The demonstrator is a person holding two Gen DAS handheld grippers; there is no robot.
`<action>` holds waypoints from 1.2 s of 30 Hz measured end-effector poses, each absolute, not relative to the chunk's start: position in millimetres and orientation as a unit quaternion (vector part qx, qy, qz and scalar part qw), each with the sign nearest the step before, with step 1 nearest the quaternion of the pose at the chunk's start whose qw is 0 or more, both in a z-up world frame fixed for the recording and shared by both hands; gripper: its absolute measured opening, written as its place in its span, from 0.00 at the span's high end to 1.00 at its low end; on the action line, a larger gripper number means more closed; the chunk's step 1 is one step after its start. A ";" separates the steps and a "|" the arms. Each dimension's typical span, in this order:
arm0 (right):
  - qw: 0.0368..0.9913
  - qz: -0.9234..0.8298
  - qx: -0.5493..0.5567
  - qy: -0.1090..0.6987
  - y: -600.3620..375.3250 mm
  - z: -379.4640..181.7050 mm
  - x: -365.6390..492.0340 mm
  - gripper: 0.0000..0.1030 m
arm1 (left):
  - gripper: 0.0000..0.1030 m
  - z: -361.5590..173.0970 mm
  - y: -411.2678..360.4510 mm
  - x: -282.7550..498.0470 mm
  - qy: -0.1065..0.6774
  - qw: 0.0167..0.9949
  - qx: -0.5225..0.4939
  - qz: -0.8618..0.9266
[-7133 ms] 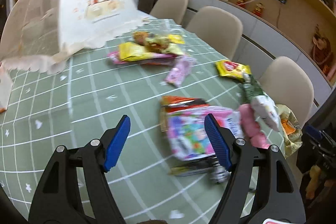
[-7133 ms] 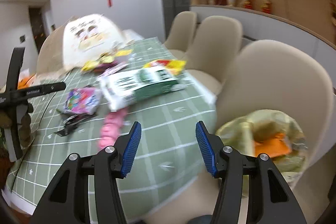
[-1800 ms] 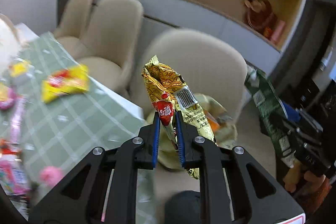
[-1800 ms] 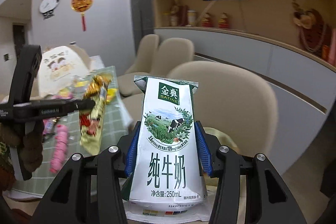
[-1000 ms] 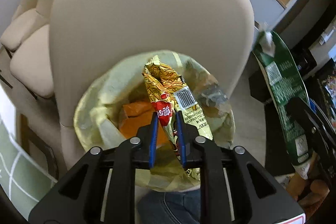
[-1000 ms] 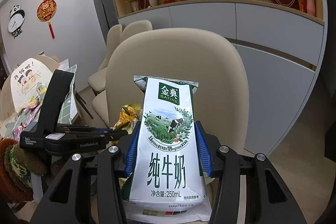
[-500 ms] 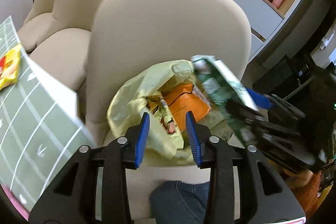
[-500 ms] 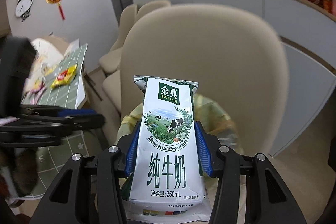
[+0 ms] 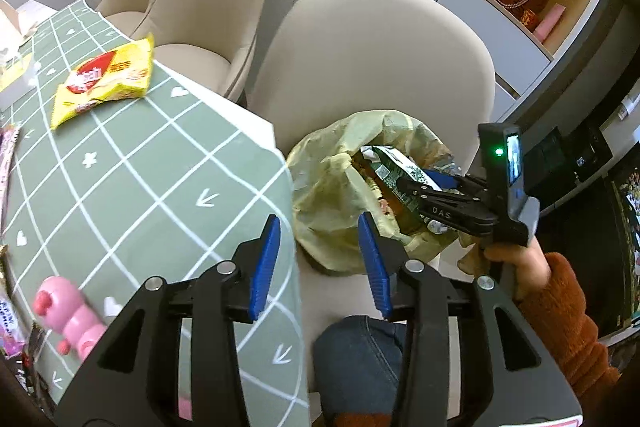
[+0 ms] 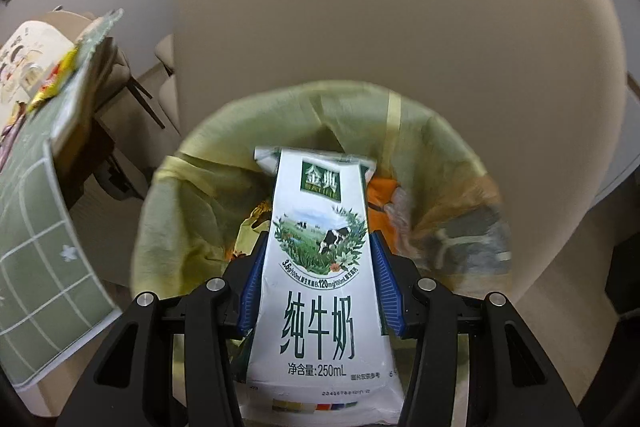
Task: Collect trash
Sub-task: 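Carry the wrapper and milk carton to the trash bag and release both, then return both tools to the table and reach the right tool toward the yellow Nabati pack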
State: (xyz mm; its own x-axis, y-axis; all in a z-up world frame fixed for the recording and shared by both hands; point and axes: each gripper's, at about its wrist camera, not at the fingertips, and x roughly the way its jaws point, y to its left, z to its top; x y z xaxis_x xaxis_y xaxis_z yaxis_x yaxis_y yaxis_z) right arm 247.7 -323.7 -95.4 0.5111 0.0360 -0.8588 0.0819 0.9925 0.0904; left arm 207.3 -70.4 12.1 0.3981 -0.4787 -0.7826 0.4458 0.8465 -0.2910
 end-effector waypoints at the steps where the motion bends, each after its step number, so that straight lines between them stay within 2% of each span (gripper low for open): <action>1: 0.870 -0.013 0.066 0.489 -324.1 -95.3 246.2 0.55 | 0.62 13.6 -67.1 206.5 0.470 0.839 -0.016 -0.275; 6: 0.883 -0.020 0.093 0.460 -328.2 -80.9 236.1 0.54 | 0.61 18.4 -57.3 206.2 0.460 0.844 -0.021 -0.276; 8: 0.889 -0.021 0.083 0.451 -323.9 -69.9 230.2 0.44 | 0.61 18.7 -50.6 206.6 0.458 0.845 -0.025 -0.274; 14: 0.910 -0.013 0.082 0.406 -306.2 -31.0 204.7 0.44 | 0.60 21.9 -25.1 200.6 0.448 0.853 -0.031 -0.266; 22: 0.934 0.054 0.064 0.348 -232.8 13.6 175.4 0.44 | 0.58 37.9 32.5 190.2 0.406 0.881 -0.038 -0.242; 31: 0.934 0.117 0.020 0.338 -145.8 37.8 177.3 0.44 | 0.57 53.4 143.3 197.2 0.361 0.916 -0.064 -0.160; 36: 0.926 0.130 -0.012 0.353 -111.6 30.4 182.1 0.44 | 0.54 50.6 230.3 214.1 0.327 0.931 -0.150 -0.060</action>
